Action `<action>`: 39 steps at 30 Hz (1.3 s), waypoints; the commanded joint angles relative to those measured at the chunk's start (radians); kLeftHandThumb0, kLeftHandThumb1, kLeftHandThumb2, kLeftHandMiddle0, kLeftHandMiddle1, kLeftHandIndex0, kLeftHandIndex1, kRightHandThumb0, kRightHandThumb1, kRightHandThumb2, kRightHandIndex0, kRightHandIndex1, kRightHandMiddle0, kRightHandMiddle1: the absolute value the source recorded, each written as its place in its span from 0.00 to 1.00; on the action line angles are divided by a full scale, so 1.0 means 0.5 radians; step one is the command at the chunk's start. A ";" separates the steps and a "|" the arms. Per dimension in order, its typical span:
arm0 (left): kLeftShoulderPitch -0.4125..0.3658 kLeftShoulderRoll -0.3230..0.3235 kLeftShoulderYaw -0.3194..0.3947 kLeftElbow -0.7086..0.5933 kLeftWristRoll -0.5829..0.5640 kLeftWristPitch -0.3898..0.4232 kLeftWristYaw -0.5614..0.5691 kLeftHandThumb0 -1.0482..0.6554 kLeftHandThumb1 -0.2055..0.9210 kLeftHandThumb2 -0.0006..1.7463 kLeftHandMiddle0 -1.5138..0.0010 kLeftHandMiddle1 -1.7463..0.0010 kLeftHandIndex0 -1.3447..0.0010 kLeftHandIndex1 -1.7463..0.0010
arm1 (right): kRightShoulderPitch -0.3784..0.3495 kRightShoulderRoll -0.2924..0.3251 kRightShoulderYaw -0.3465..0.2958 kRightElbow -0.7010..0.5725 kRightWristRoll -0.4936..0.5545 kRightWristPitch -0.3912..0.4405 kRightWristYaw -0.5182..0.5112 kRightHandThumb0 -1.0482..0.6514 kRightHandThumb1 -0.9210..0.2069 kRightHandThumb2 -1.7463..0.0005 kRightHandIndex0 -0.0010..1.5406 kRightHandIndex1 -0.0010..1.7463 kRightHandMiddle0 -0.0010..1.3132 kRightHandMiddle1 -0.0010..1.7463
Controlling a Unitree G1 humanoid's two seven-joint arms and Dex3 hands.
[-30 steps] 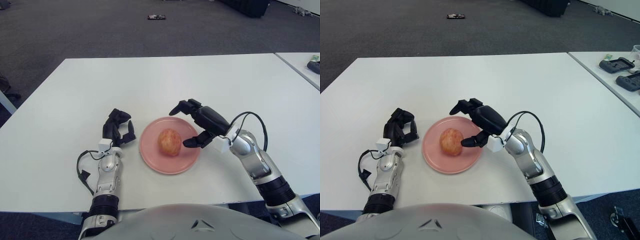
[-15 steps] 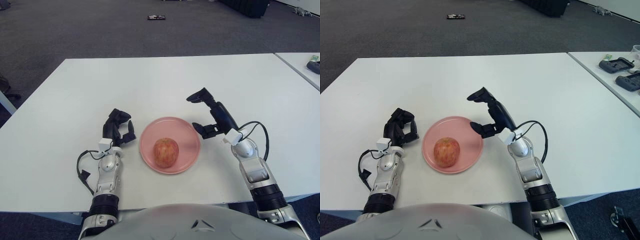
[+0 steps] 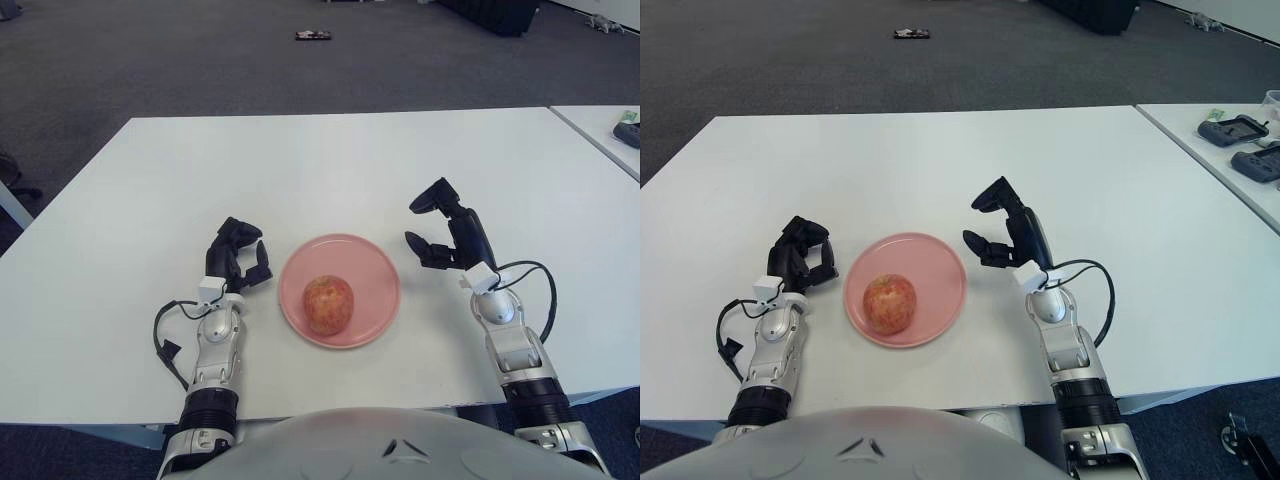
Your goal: Put the apple into the plate.
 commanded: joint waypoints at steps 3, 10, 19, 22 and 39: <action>0.044 -0.011 0.001 0.071 -0.021 0.082 -0.008 0.32 0.42 0.80 0.16 0.00 0.51 0.00 | 0.001 0.000 -0.044 0.093 -0.037 0.024 -0.082 0.40 0.15 0.57 0.23 0.76 0.22 1.00; 0.044 -0.011 0.000 0.064 -0.016 0.083 0.001 0.33 0.43 0.78 0.18 0.00 0.52 0.00 | 0.026 0.069 -0.083 0.150 0.012 0.207 -0.136 0.40 0.14 0.57 0.28 0.78 0.22 1.00; 0.040 -0.007 0.002 0.048 -0.031 0.105 -0.013 0.33 0.44 0.78 0.17 0.00 0.53 0.00 | 0.000 0.116 -0.130 0.311 0.130 0.246 -0.151 0.39 0.19 0.52 0.35 0.83 0.25 1.00; 0.039 -0.004 0.003 0.052 -0.038 0.099 -0.021 0.33 0.44 0.78 0.16 0.00 0.53 0.00 | -0.002 0.115 -0.140 0.351 0.173 0.222 -0.126 0.39 0.21 0.51 0.37 0.84 0.26 1.00; 0.024 0.012 0.005 0.082 -0.043 0.082 -0.024 0.32 0.43 0.79 0.16 0.00 0.52 0.00 | 0.001 0.235 -0.204 0.561 0.429 0.152 -0.101 0.38 0.29 0.44 0.42 0.86 0.30 1.00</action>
